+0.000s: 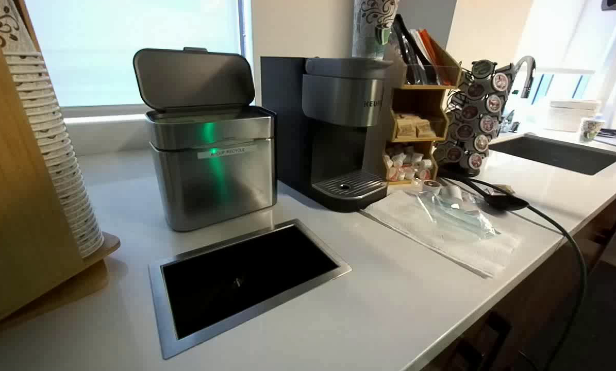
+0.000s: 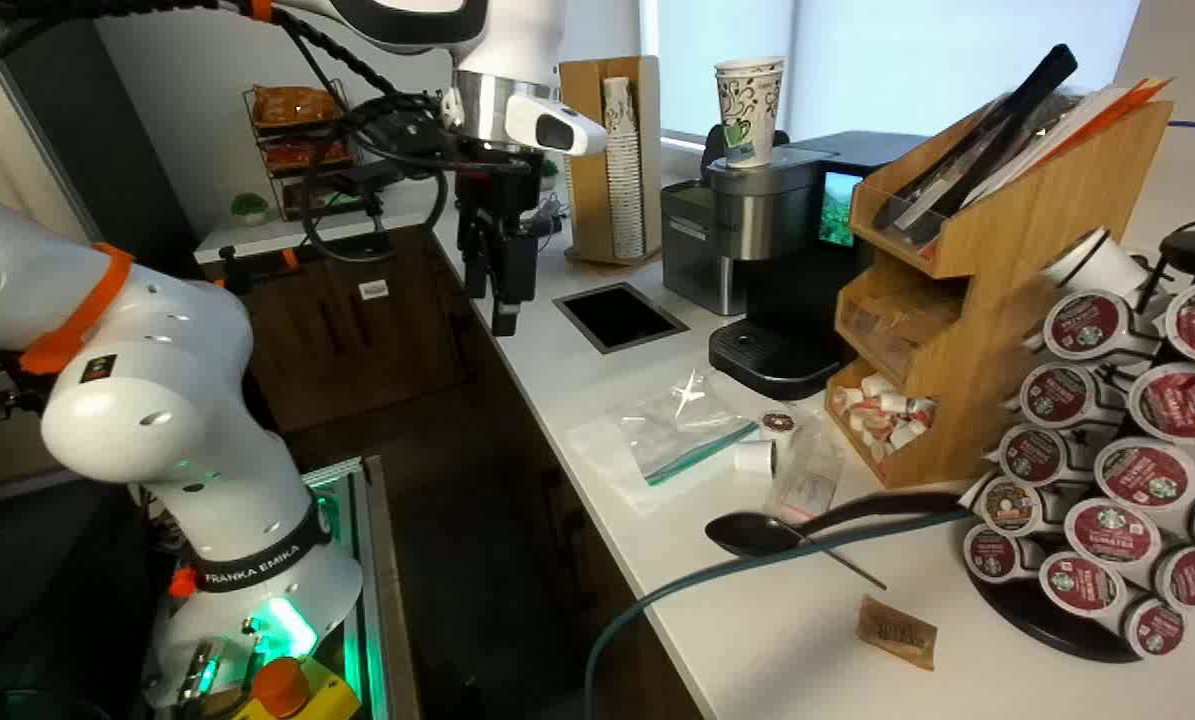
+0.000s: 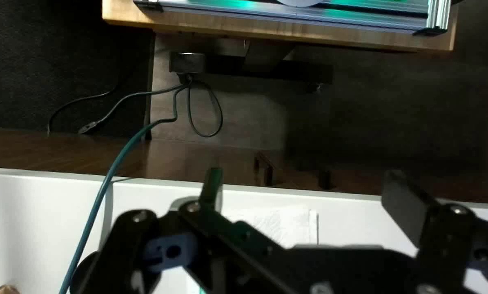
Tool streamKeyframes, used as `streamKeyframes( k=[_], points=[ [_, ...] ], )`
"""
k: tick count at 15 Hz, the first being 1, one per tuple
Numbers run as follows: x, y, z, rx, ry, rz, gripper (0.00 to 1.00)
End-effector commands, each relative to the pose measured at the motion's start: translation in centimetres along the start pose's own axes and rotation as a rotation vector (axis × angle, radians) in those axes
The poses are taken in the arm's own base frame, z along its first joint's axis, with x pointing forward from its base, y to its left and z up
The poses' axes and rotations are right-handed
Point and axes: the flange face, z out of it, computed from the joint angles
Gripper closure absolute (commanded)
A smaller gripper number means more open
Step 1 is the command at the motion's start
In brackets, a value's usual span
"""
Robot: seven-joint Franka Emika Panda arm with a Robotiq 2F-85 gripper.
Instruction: Put the black spoon on the top shelf
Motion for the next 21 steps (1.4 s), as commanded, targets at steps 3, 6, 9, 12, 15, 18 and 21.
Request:
streamKeyframes(
  k=[3, 6, 9, 12, 15, 18, 21],
  points=[
    [0.0, 0.0, 0.0, 0.0, -0.001, 0.0, 0.0],
    [0.0, 0.0, 0.0, 0.0, -0.001, 0.0, 0.0],
    [0.3, 0.4, 0.4, 0.003, -0.018, 0.011, 0.0],
    [0.3, 4.3, 2.8, 0.013, -0.06, 0.004, 0.0],
    [0.0, 9.6, 4.4, 0.073, -0.053, 0.067, 0.0],
    [-0.5, 11.1, 4.1, 0.082, -0.032, 0.149, 0.0],
    [-0.2, 13.6, 4.7, 0.079, 0.03, 0.232, 0.0]
  ],
)
